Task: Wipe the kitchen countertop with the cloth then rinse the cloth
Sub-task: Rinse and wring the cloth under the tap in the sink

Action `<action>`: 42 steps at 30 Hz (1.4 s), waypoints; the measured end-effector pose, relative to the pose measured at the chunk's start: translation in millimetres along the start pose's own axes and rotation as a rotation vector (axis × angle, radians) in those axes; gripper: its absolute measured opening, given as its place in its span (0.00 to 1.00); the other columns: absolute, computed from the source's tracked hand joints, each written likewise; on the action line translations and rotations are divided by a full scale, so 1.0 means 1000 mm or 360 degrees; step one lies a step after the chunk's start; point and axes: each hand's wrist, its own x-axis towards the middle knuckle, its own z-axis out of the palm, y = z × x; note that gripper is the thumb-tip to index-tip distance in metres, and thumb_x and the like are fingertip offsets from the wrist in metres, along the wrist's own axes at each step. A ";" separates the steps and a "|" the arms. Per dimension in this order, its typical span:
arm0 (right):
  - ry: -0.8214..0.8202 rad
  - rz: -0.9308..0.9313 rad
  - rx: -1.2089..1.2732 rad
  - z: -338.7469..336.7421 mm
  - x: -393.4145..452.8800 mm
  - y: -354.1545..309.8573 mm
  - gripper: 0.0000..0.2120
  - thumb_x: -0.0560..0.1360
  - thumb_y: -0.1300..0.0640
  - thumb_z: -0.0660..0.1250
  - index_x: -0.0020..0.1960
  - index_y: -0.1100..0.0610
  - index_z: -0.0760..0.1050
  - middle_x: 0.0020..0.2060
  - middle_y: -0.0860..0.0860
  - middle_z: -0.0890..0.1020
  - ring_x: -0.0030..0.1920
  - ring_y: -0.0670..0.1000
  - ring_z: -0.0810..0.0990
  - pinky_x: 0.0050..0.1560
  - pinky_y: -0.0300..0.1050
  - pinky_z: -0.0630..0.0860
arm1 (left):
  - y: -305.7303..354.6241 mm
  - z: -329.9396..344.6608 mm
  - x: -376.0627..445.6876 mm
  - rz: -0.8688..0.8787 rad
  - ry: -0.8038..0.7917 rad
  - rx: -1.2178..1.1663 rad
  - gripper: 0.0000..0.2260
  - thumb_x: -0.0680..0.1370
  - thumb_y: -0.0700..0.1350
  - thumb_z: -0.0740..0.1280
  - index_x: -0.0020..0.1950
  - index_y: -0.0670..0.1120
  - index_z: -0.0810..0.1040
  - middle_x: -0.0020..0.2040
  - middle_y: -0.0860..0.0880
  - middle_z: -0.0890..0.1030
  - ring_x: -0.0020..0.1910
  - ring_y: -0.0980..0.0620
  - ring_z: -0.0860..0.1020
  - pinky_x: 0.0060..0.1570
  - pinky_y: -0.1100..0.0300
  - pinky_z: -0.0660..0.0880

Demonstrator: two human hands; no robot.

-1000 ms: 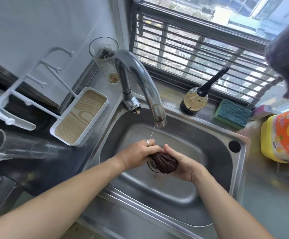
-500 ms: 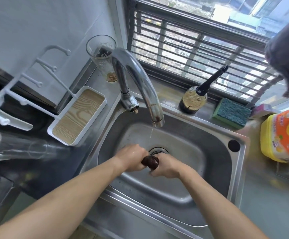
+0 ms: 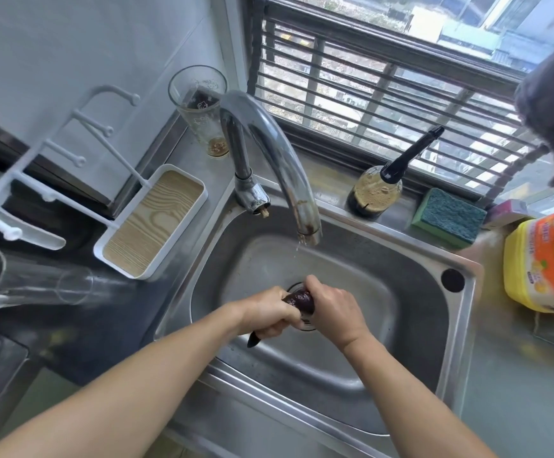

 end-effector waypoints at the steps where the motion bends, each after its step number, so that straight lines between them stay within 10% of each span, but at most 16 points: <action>1: 0.0068 0.0001 0.0003 0.003 -0.002 0.001 0.16 0.70 0.52 0.74 0.47 0.56 0.69 0.36 0.54 0.82 0.36 0.65 0.81 0.31 0.47 0.63 | 0.001 -0.002 0.000 -0.0056 -0.0096 -0.0029 0.17 0.74 0.39 0.69 0.33 0.50 0.63 0.25 0.51 0.61 0.22 0.54 0.57 0.24 0.61 0.52; 5: -0.0163 0.0167 0.0139 -0.001 0.000 -0.003 0.17 0.71 0.50 0.73 0.51 0.54 0.67 0.45 0.54 0.82 0.45 0.64 0.79 0.37 0.48 0.64 | 0.005 -0.015 0.000 -0.0064 -0.0151 0.0387 0.15 0.76 0.51 0.72 0.36 0.50 0.69 0.28 0.50 0.68 0.25 0.51 0.64 0.25 0.60 0.58; 9: -0.0670 0.0403 0.0706 -0.002 0.003 0.002 0.25 0.67 0.46 0.79 0.56 0.54 0.71 0.48 0.51 0.81 0.48 0.53 0.79 0.46 0.49 0.71 | 0.000 -0.026 0.005 0.0152 0.0106 0.1499 0.09 0.79 0.52 0.67 0.53 0.49 0.72 0.49 0.46 0.79 0.48 0.44 0.78 0.44 0.56 0.74; 16: -0.1416 0.0859 0.2563 -0.021 -0.001 0.023 0.37 0.75 0.39 0.73 0.73 0.63 0.71 0.65 0.65 0.76 0.67 0.62 0.76 0.65 0.66 0.74 | -0.002 -0.033 0.005 0.1518 0.0654 0.2077 0.13 0.77 0.41 0.66 0.61 0.52 0.74 0.44 0.48 0.73 0.41 0.46 0.72 0.37 0.54 0.69; 20: -0.1997 0.0591 0.2420 -0.029 0.000 0.004 0.25 0.77 0.50 0.72 0.69 0.61 0.72 0.57 0.64 0.82 0.52 0.55 0.86 0.43 0.44 0.84 | 0.004 -0.027 0.003 0.1767 0.0827 0.2380 0.10 0.77 0.41 0.66 0.56 0.51 0.79 0.44 0.49 0.76 0.40 0.48 0.72 0.37 0.54 0.68; 24: -0.1791 0.0775 0.1876 -0.025 0.007 -0.015 0.09 0.74 0.54 0.73 0.41 0.54 0.74 0.31 0.51 0.75 0.25 0.46 0.71 0.22 0.35 0.58 | -0.013 -0.032 -0.002 0.1403 0.0882 0.2424 0.04 0.73 0.43 0.68 0.44 0.49 0.74 0.34 0.49 0.76 0.30 0.46 0.77 0.27 0.57 0.68; 29: -0.1180 0.0452 0.0512 -0.013 0.021 -0.026 0.17 0.66 0.51 0.76 0.48 0.53 0.71 0.39 0.52 0.81 0.37 0.55 0.80 0.38 0.46 0.78 | -0.004 -0.015 -0.009 0.0336 0.0702 0.2255 0.10 0.76 0.51 0.65 0.46 0.46 0.81 0.43 0.44 0.84 0.43 0.38 0.82 0.36 0.54 0.69; 36: -0.0330 0.0156 0.0253 -0.001 0.001 -0.022 0.20 0.73 0.48 0.69 0.52 0.48 0.58 0.43 0.56 0.83 0.43 0.65 0.81 0.38 0.53 0.74 | -0.004 -0.010 -0.015 0.0263 0.0571 0.1308 0.15 0.71 0.50 0.67 0.27 0.46 0.71 0.27 0.46 0.77 0.29 0.44 0.75 0.26 0.58 0.63; 42: -0.0144 0.0063 0.0208 -0.006 -0.013 -0.015 0.24 0.77 0.45 0.70 0.55 0.49 0.54 0.48 0.57 0.85 0.47 0.66 0.82 0.37 0.50 0.65 | -0.005 0.015 -0.017 0.0275 0.0445 0.0542 0.14 0.69 0.42 0.68 0.26 0.46 0.68 0.24 0.54 0.66 0.26 0.54 0.62 0.28 0.59 0.59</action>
